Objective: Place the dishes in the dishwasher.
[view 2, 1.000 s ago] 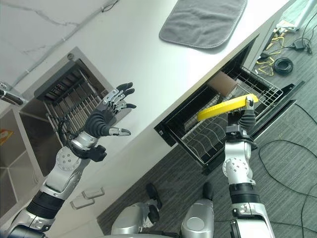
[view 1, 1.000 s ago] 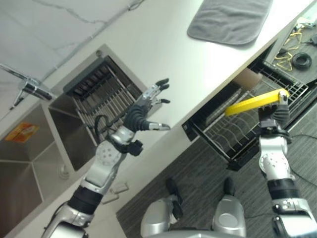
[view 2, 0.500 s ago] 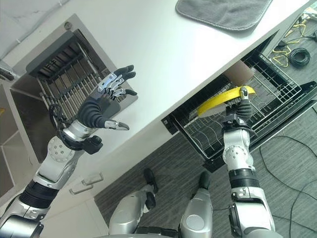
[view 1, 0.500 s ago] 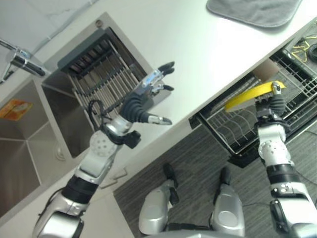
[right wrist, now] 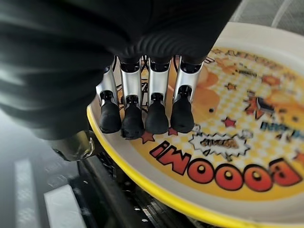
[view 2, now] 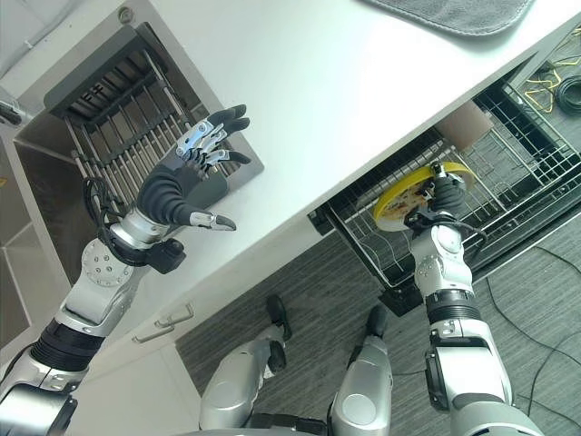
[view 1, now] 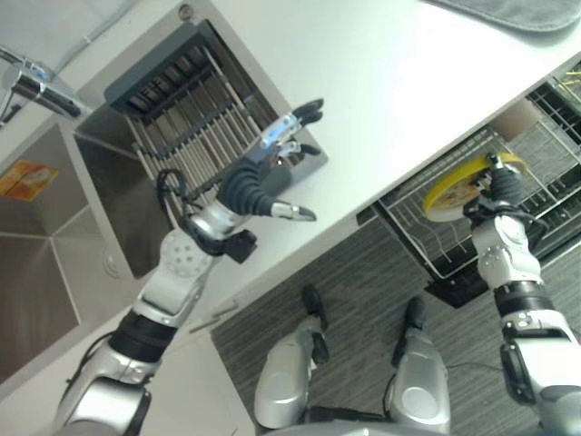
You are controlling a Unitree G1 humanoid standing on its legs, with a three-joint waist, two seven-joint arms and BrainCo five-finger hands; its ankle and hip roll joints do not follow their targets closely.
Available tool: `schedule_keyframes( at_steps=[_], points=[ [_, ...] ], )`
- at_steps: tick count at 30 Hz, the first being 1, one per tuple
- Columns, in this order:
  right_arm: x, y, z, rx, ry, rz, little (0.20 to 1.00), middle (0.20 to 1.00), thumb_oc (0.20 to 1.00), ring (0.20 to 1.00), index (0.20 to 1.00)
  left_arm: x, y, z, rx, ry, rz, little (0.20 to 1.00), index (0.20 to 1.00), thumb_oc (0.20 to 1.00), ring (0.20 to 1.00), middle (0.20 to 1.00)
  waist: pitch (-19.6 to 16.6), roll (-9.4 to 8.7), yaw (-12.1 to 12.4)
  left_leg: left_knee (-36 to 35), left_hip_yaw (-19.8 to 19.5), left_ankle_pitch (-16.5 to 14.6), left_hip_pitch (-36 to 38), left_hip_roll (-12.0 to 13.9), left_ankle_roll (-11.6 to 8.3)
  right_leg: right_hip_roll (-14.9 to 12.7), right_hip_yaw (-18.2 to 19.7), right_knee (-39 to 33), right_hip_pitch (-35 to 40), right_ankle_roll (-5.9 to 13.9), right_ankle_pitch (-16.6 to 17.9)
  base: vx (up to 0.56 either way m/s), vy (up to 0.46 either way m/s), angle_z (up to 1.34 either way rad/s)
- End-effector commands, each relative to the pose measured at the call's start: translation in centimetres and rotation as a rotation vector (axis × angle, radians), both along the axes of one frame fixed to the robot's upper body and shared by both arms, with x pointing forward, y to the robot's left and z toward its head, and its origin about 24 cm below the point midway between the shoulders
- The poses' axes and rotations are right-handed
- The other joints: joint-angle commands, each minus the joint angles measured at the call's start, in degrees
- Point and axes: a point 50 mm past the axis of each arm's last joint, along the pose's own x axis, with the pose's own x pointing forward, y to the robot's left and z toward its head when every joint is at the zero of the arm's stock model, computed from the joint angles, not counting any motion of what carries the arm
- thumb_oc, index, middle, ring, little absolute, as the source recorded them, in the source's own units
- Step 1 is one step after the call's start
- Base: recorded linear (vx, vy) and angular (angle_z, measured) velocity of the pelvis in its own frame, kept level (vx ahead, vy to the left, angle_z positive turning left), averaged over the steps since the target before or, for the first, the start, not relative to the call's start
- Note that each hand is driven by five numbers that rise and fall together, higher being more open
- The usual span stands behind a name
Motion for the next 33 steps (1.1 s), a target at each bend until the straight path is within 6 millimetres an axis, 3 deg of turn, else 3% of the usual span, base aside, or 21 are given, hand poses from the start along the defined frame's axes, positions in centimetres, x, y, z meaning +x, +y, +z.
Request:
schedule_keyframes(
  at_steps=[1,4,11,19,23,29,33],
  points=[
    [1.5,0.2,4.8,-0.288,-0.032,-0.014,0.200,0.200,0.200,0.200,0.200,-1.4,-0.1,2.8,-0.037,-0.139,-0.055,1.000,1.000,1.000,1.000,1.000,-1.18,-0.61,1.52,7.20,-4.77,-5.64,-5.42,1.40,-1.41,-6.57,-4.37,3.40,-4.54,2.23,2.82,0.00,0.000,0.00],
    [2.2,0.1,3.7,-0.500,0.121,-0.027,0.200,0.200,0.200,0.200,0.200,-1.2,-0.3,3.0,-0.031,-0.148,-0.065,1.000,1.000,1.000,1.000,1.000,-1.18,-0.63,2.32,7.17,-5.27,-5.42,-6.65,1.21,-1.42,-6.50,-4.36,3.78,-5.83,2.20,2.86,0.00,0.000,0.00],
    [2.6,-0.8,1.8,-0.806,0.374,-0.039,0.200,0.200,0.200,0.200,0.200,-1.0,-0.6,3.2,-0.013,-0.168,-0.083,1.000,1.000,1.000,1.000,1.000,-1.18,-0.47,3.95,7.29,-5.90,-4.90,-9.11,1.21,-1.43,-6.97,-5.06,4.69,-8.18,2.27,3.23,0.00,-0.004,0.04],
    [3.0,-1.7,1.7,-0.922,0.529,-0.061,0.200,0.200,0.200,0.200,0.200,-0.7,-1.2,3.7,0.005,-0.175,-0.110,1.000,1.000,1.000,1.000,1.000,-1.18,0.57,5.84,6.27,-7.31,-4.75,-11.06,0.80,-1.98,-7.22,-5.10,6.02,-10.27,2.89,2.42,0.03,-0.003,0.09],
    [3.4,-1.6,2.5,-0.926,0.517,-0.091,0.200,0.200,0.200,0.200,0.200,-0.7,-1.8,4.0,0.022,-0.200,-0.116,1.000,1.000,1.000,1.000,1.000,-1.18,1.10,7.04,5.51,-8.42,-3.29,-13.60,0.36,-1.32,-6.83,-5.57,5.34,-12.40,2.21,3.67,-0.01,-0.008,0.09],
    [4.5,-0.7,5.8,-0.992,0.436,-0.128,0.200,0.200,0.200,0.200,0.200,-0.5,-2.2,4.3,0.025,-0.218,-0.111,1.000,1.000,1.000,1.000,1.000,-1.18,1.68,8.87,4.63,-11.79,-2.37,-16.11,-0.82,-1.14,-6.15,-5.23,4.82,-14.72,2.11,4.38,0.00,0.006,0.00],
    [4.9,-0.2,7.9,-1.020,0.375,-0.144,0.200,0.200,0.200,0.200,0.200,-0.7,-1.8,4.5,-0.062,-0.230,-0.133,1.000,1.000,1.000,1.000,1.000,-1.18,1.71,9.88,3.71,-13.95,-1.85,-17.51,-1.62,-0.91,-5.40,-4.97,4.57,-16.21,2.06,4.47,0.00,0.020,-0.04]
  ],
)
